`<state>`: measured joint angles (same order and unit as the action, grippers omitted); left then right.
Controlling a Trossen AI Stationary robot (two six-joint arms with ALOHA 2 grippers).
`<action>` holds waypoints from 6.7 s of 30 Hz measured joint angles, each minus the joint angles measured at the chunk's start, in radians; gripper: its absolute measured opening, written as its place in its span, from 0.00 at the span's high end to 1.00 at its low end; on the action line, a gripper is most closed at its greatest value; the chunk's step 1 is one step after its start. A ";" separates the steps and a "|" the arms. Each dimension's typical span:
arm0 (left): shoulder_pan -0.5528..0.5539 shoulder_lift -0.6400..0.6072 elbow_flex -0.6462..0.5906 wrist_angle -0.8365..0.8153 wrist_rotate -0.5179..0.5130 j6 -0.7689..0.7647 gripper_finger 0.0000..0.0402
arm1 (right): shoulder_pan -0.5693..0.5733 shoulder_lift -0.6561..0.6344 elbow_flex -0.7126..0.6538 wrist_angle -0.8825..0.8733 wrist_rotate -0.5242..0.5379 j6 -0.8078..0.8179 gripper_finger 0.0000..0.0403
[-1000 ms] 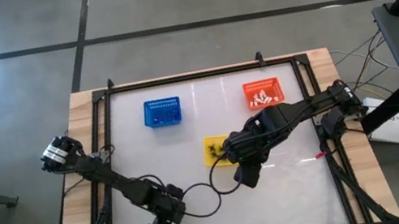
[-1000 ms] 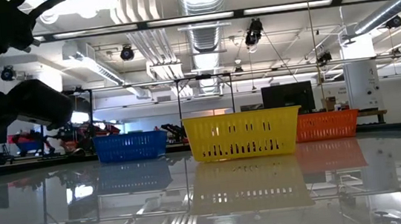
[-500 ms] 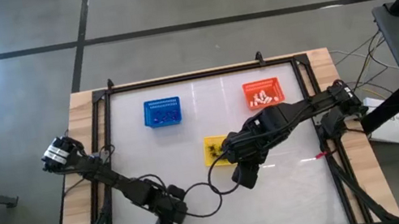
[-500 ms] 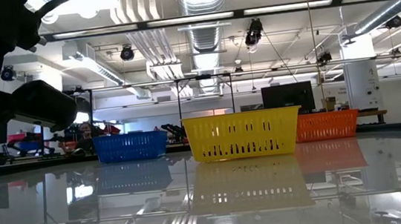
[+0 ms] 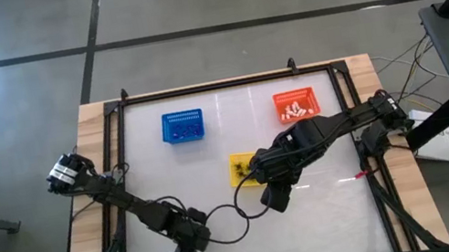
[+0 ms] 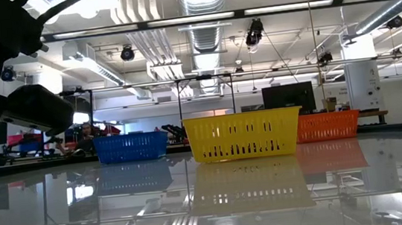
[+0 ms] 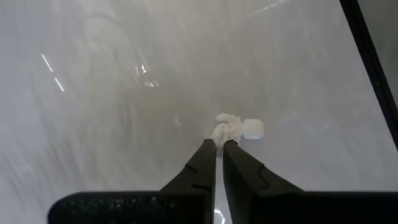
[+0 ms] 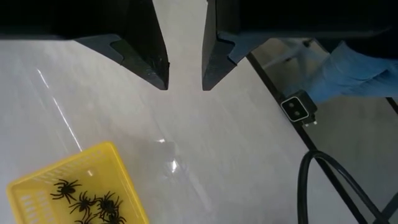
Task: Sort Halloween decoration
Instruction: Put the white skeleton toy into the orange bin
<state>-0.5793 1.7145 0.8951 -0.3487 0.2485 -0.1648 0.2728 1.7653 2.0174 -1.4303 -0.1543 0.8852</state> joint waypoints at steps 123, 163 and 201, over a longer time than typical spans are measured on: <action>0.799 -0.702 0.010 0.182 -0.327 0.285 1.00 | -0.640 0.059 -0.067 0.821 -0.441 -0.485 0.80; 0.799 -0.903 0.010 0.032 -0.476 0.342 1.00 | -0.554 0.059 -0.269 1.020 -0.286 -0.835 0.57; 0.799 -0.928 0.010 -0.020 -0.527 0.336 1.00 | -0.482 0.568 -0.038 1.207 -0.289 -0.832 0.54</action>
<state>0.2199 0.7867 0.9047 -0.3683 -0.2783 0.1711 -0.2096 2.3331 1.9795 -0.2235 -0.4435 0.0532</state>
